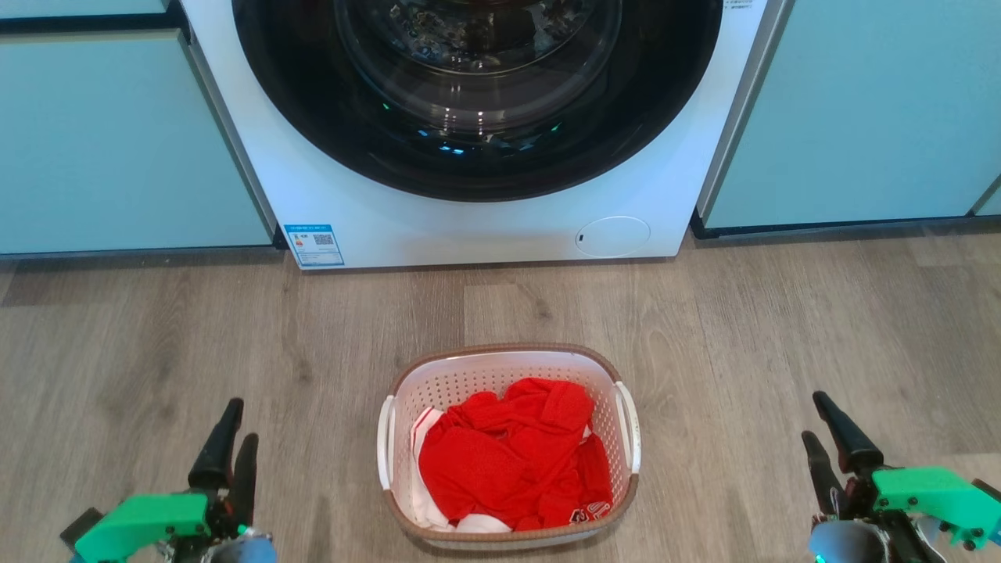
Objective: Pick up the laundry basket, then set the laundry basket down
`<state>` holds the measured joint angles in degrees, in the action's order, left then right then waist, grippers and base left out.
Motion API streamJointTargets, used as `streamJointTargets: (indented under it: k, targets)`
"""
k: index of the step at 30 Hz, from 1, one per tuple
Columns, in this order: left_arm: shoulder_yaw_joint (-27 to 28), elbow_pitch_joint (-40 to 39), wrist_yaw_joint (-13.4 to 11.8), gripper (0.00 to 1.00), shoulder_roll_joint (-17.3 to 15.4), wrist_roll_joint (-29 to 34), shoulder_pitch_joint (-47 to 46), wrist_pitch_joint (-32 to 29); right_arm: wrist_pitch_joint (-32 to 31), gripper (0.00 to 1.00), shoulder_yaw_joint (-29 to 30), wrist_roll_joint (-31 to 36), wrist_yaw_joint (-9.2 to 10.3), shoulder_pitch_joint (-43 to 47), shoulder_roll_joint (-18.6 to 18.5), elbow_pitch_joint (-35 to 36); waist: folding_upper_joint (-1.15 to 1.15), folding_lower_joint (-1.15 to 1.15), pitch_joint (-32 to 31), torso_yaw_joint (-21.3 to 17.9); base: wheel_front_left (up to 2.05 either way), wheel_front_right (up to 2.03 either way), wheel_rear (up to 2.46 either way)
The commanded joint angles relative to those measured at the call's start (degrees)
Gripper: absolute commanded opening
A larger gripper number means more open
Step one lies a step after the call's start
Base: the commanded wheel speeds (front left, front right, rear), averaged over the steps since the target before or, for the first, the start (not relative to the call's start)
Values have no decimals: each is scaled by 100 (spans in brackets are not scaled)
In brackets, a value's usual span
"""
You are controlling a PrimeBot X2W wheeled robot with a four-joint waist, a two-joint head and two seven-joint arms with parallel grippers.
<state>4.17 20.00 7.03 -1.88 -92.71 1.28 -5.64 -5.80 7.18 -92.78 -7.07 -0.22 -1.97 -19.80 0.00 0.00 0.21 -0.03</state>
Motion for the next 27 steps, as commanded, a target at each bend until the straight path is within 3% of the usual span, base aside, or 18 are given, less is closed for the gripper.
streamJointTargets:
  k: [1, 27]
  targets:
    - [2, -204, 3, 100, -55, 20, -314, 47, 61, 100, -17, 33, -3, -233, -25, 216, 0, 0, 2, -2, 0, 0, 0]
    - [180, -501, 12, 100, -64, 578, -527, 467, 482, 100, 89, 1024, -11, -438, -39, 598, 0, 0, 45, -22, 0, 0, 0]
